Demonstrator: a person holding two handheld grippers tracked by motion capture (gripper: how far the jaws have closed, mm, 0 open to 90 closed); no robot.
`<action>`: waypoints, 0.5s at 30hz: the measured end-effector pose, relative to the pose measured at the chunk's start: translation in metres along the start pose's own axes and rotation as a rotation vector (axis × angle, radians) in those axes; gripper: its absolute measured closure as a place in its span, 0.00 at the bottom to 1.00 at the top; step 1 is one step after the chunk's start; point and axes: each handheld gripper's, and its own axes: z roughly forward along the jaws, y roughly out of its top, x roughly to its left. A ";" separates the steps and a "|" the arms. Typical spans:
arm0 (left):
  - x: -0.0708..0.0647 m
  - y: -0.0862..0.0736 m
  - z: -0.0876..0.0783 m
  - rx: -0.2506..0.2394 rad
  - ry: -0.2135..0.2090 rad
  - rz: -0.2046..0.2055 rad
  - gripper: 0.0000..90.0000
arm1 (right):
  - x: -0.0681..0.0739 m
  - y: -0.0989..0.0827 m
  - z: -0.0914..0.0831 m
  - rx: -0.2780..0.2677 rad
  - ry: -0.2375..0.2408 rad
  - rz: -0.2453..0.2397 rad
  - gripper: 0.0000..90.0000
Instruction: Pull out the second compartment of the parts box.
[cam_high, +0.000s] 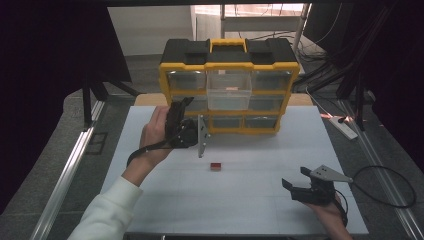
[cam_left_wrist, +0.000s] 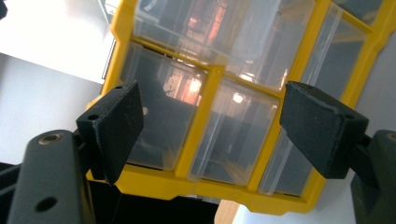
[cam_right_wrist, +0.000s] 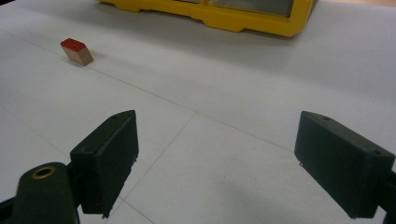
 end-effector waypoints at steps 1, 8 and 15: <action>-0.001 -0.001 0.000 0.005 -0.004 -0.001 0.24 | 0.000 0.000 0.000 0.000 0.000 0.000 0.16; -0.008 -0.008 0.000 0.016 -0.047 -0.028 0.24 | 0.000 0.000 0.000 0.001 0.000 0.000 0.16; -0.012 -0.015 0.001 0.009 -0.146 -0.118 0.24 | 0.000 0.000 0.000 0.002 -0.002 -0.001 0.16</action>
